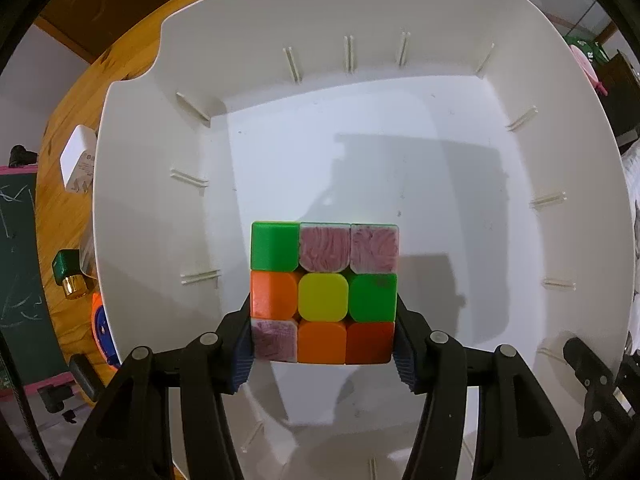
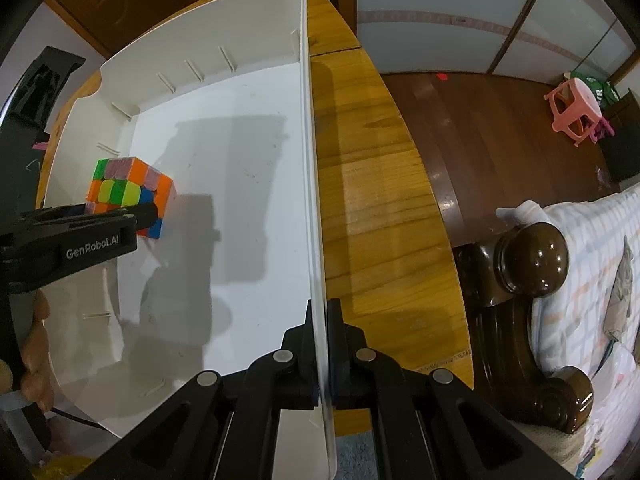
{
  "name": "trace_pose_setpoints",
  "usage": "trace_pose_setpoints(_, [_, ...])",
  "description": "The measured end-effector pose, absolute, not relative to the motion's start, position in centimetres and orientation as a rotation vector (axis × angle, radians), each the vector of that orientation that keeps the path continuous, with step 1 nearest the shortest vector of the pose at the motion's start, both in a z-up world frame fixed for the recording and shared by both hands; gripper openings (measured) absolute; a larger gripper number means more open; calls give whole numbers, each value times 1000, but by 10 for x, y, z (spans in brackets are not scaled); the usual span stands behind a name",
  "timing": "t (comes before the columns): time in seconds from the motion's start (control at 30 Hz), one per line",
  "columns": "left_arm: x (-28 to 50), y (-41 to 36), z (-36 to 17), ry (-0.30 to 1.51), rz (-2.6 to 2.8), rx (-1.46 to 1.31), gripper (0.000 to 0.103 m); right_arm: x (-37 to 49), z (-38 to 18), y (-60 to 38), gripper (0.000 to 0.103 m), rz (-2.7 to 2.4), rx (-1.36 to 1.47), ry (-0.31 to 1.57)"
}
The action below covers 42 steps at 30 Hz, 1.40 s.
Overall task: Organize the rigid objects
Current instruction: 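Carry the cube into the white tray and open the left gripper, then move the left tool back to the black plug adapter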
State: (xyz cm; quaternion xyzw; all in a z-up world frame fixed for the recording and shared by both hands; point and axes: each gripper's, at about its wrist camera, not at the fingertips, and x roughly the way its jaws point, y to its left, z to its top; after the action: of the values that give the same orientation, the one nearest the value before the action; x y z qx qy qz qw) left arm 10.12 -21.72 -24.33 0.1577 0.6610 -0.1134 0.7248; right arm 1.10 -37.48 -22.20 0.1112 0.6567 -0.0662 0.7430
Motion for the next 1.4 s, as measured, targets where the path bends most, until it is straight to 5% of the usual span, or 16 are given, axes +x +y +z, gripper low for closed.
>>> trace_pose_setpoints(0.27, [96,-210,-252,1474,-245,321,65,12,-221,-373,2,-149,224,1429])
trace_pose_setpoints(0.6, [68,-228,-235,1384,-339,386,101,12,-221,-372,3,-150,218,1419])
trace_pose_setpoints(1.4, [80,-132,-131,1261,-232,150,101,8,-219,-366,3,-153,188,1405])
